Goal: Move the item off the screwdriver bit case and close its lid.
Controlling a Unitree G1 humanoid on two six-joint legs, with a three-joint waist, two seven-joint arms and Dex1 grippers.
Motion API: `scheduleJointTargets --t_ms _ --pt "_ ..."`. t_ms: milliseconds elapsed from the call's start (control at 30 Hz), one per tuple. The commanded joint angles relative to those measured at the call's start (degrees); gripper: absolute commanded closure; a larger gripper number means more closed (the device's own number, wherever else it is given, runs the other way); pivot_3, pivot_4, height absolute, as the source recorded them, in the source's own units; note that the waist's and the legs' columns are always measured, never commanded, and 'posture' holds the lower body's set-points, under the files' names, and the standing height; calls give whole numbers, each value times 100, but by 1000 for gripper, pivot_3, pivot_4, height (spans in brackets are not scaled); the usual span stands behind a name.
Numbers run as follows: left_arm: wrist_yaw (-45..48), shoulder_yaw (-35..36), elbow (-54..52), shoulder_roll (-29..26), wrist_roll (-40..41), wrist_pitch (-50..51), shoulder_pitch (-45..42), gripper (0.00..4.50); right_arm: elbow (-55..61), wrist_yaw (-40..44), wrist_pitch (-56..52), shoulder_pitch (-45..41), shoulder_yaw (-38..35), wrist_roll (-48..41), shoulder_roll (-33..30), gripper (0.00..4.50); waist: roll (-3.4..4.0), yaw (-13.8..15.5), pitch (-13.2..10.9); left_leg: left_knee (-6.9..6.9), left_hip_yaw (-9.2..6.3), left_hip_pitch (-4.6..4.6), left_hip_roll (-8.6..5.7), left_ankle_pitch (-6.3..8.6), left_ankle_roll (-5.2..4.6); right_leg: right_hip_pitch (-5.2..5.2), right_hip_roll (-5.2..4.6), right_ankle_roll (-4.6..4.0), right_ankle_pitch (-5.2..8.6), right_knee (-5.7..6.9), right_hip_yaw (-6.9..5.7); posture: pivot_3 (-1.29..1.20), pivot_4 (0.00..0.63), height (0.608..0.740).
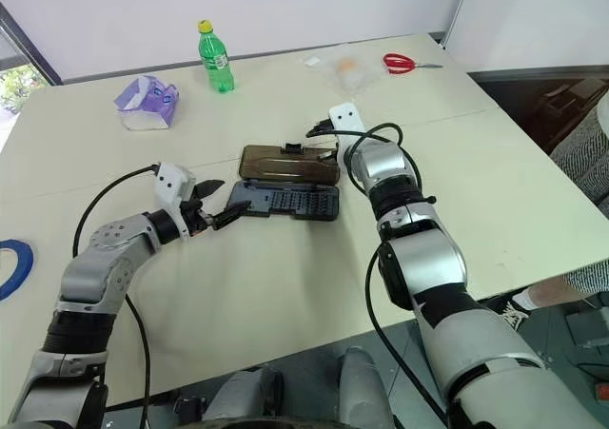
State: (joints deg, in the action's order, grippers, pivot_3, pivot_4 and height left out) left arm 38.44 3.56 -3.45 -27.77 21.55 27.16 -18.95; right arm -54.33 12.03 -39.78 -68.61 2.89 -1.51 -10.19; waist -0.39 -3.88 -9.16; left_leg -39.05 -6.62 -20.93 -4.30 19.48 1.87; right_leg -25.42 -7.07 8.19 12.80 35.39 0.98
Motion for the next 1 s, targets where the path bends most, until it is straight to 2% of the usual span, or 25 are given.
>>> scheduleJointTargets --t_ms 33,267,400,667,1000 --pt "-48 179 -78 -106 -50 -161 -141 0 -56 38 -75 28 34 117 -30 4475 0 -5 0 0 0 0 0 0 0 -1 0 0 0 2 0 0 150 740" --pt "-137 411 61 -169 73 -99 -352 0 611 480 -274 259 313 247 -103 4475 0 -8 0 1 0 0 1 0 0 -2 0 0 0 3 0 0 150 740" --pt "-165 664 204 -180 278 26 -617 0 2345 1262 -764 944 869 251 -379 4475 0 6 0 1 -6 -4 0 0 0 -3 0 1 0 4 -2 0 150 740" --pt "-101 753 452 -299 278 18 -871 0 5124 2159 -1803 2135 1497 39 -1107 4475 0 9 0 3 -6 -11 -2 0 0 -12 0 2 -1 3 -6 0 150 740" --pt "-47 657 583 -308 244 -59 -967 0 5967 2345 -2602 2311 1523 -153 -1379 4475 -1 62 0 -1 -2 -12 -2 0 0 -12 -1 2 -1 -3 -5 0 150 740"
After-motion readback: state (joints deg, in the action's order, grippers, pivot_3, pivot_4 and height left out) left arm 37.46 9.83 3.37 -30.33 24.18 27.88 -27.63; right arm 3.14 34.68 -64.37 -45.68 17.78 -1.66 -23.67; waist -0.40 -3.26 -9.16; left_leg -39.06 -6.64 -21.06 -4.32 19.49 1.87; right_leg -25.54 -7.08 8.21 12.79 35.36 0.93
